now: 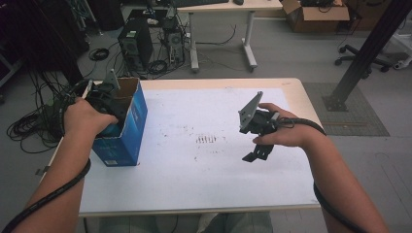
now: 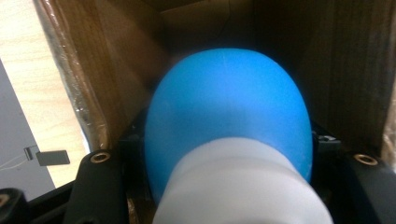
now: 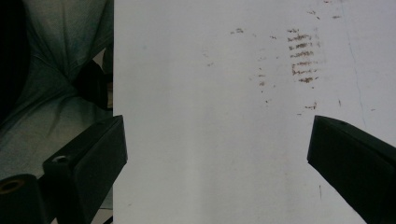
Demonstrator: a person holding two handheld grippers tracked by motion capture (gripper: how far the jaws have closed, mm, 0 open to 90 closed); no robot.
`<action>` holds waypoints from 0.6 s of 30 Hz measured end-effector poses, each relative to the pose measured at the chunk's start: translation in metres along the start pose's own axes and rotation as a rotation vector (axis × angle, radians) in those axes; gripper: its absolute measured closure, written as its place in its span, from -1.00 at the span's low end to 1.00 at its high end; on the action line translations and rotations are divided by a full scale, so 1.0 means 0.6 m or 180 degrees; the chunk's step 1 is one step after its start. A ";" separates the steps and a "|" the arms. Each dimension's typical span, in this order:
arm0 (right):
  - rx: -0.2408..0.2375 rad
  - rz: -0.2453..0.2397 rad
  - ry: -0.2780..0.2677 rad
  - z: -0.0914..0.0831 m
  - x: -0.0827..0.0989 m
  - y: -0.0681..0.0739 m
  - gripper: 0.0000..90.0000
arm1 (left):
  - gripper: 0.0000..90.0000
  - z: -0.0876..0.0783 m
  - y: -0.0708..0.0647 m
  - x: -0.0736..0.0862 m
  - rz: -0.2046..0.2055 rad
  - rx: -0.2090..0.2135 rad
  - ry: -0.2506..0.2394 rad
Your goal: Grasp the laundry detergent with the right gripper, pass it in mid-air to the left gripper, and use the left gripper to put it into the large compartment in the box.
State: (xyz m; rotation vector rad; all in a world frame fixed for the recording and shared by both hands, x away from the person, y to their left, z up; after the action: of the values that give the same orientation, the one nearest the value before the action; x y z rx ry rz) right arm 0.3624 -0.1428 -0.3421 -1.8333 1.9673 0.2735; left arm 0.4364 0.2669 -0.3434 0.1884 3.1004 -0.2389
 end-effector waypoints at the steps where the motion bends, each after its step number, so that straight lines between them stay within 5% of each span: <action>1: -0.0002 -0.0001 0.0001 0.001 0.000 0.000 -0.89 | -0.17 0.000 0.001 0.000 0.0012 0.0006 -0.0001; 18: -0.0014 -0.0005 0.0034 0.001 0.001 -0.002 -0.89 | -0.18 0.003 0.003 -0.004 -0.0026 0.0016 0.0023</action>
State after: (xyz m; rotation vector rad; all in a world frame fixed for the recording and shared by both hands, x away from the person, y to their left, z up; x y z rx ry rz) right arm 0.3639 -0.1432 -0.3427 -1.8427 1.9739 0.2684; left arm 0.4391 0.2681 -0.3454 0.1771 3.1086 -0.2469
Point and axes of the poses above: each handheld gripper's, and its own axes: z roughly forward along the jaws, x roughly out of its underside, y roughly to its left, the point moved 6 cm from there along z, roughly forward along the jaws, and after that the axes turned 11 degrees about x, right-handed, at the moved point
